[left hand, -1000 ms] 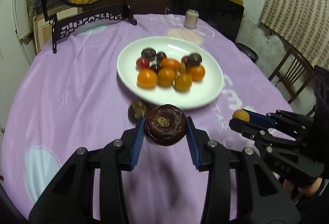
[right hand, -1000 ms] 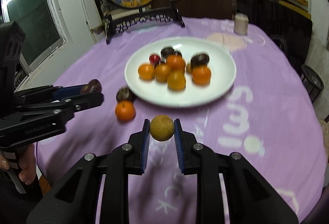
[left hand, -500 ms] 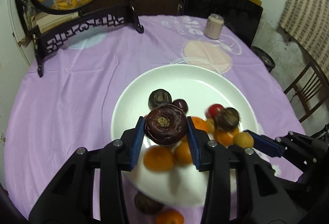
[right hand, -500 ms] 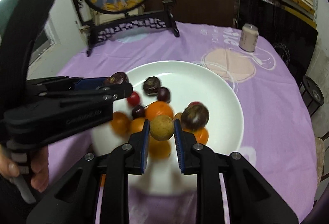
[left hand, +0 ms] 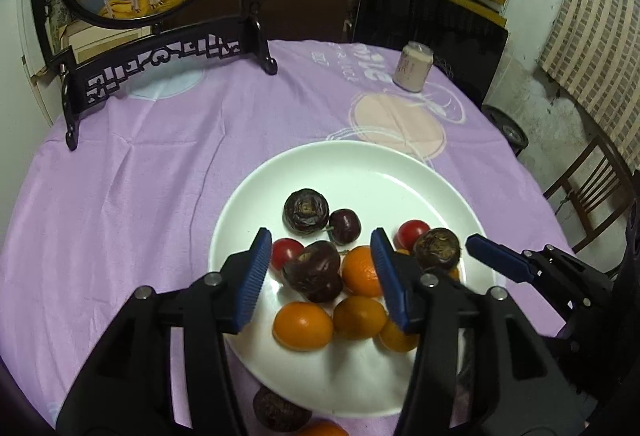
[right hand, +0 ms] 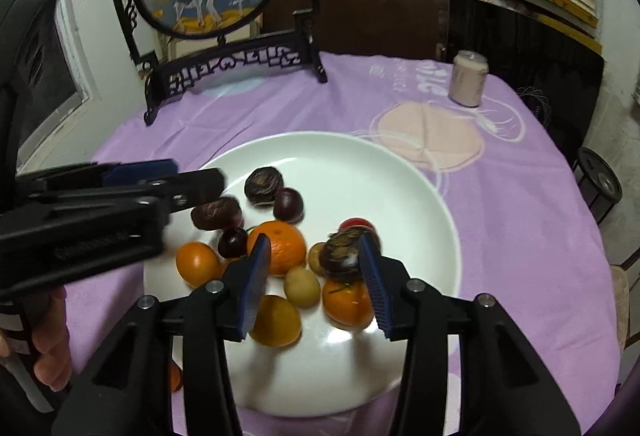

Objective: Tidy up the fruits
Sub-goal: 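Place the mangosteen and yellow fruit onto the white plate, then grasp a tangerine with the right tool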

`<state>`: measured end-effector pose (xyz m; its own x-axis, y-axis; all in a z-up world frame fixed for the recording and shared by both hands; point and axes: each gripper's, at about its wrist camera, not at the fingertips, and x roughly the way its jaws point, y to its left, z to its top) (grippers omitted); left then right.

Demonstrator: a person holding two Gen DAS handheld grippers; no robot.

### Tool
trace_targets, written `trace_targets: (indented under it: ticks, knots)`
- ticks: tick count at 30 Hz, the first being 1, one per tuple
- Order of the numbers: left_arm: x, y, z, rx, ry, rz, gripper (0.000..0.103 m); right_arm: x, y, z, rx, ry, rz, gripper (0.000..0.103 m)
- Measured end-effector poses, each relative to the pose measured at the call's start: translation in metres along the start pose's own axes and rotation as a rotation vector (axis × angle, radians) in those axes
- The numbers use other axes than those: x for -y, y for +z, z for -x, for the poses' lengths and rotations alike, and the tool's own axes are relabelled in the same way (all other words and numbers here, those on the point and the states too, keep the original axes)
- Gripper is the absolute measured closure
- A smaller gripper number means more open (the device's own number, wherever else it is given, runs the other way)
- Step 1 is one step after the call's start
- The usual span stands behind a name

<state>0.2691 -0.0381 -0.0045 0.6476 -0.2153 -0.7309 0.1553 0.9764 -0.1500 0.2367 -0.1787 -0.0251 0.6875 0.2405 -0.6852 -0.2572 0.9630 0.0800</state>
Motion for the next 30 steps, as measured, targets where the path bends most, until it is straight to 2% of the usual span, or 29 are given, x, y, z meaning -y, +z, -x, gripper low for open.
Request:
trace_targets:
  ticks: [3,5,9,10,13,16,19,22,26,30]
  knots:
    - [-0.002,-0.019,0.028,0.030,0.014,-0.002,0.047,0.002,-0.013,0.029,0.021,0.016,-0.027,0.056]
    - [0.000,-0.039,0.051,0.054,0.015,-0.017,0.036,-0.001,-0.030,0.055,0.027,0.050,-0.029,0.051]
    - [0.005,-0.103,0.106,0.113,-0.013,-0.051,0.020,-0.013,-0.072,0.100,0.026,0.128,-0.042,0.050]
    - [0.006,-0.118,0.115,0.113,-0.020,-0.052,0.015,-0.018,-0.084,0.110,0.023,0.138,-0.038,0.049]
    - [0.009,-0.150,0.130,0.073,-0.034,-0.067,0.013,-0.031,-0.100,0.120,0.003,0.155,0.002,0.049]
    - [0.012,-0.163,0.145,0.093,0.012,-0.093,0.013,-0.041,-0.106,0.118,-0.026,0.165,0.017,0.049]
    - [0.008,-0.169,0.156,0.111,0.015,-0.076,0.013,-0.048,-0.108,0.115,-0.043,0.172,0.025,0.049]
    - [-0.002,-0.176,0.163,0.117,0.032,-0.058,0.013,-0.060,-0.112,0.106,-0.078,0.187,0.059,0.037]
    - [-0.022,-0.182,0.166,0.107,0.056,-0.010,0.012,-0.079,-0.108,0.072,-0.145,0.212,0.078,0.037]
    - [-0.044,-0.187,0.173,0.106,0.068,0.049,0.013,-0.100,-0.093,0.030,-0.208,0.195,0.117,0.037]
